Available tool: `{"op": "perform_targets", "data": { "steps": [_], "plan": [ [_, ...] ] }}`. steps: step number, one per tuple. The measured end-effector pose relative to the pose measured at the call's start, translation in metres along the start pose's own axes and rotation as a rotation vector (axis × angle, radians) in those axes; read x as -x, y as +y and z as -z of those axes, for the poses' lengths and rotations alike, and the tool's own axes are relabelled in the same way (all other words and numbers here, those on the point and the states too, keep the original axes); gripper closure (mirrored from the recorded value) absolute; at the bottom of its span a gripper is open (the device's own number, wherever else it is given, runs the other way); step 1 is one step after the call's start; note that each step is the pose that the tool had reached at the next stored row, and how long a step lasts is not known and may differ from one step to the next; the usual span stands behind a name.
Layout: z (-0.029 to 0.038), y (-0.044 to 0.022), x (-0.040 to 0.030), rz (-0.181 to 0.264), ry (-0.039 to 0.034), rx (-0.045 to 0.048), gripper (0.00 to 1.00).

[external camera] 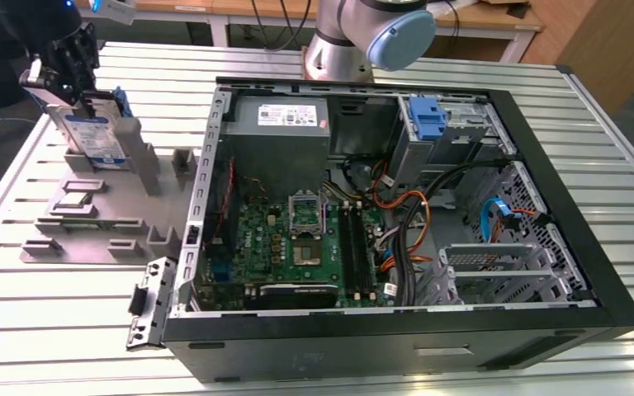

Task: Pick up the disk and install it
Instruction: 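Pick up the disk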

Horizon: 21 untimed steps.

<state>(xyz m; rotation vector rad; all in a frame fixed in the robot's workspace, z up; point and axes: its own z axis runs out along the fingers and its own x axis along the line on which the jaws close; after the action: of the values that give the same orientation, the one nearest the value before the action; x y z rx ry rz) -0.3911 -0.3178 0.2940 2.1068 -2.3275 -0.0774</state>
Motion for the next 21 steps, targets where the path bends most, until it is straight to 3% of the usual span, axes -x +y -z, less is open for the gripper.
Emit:
{"op": "perform_targets", "data": {
  "steps": [7, 21],
  "plan": [
    [0.0, 0.0, -0.0041, 0.008, -0.0004, -0.001, 0.65],
    [0.0029, 0.0001, -0.004, 0.009, -0.0003, -0.001, 0.65]
  ]
}}
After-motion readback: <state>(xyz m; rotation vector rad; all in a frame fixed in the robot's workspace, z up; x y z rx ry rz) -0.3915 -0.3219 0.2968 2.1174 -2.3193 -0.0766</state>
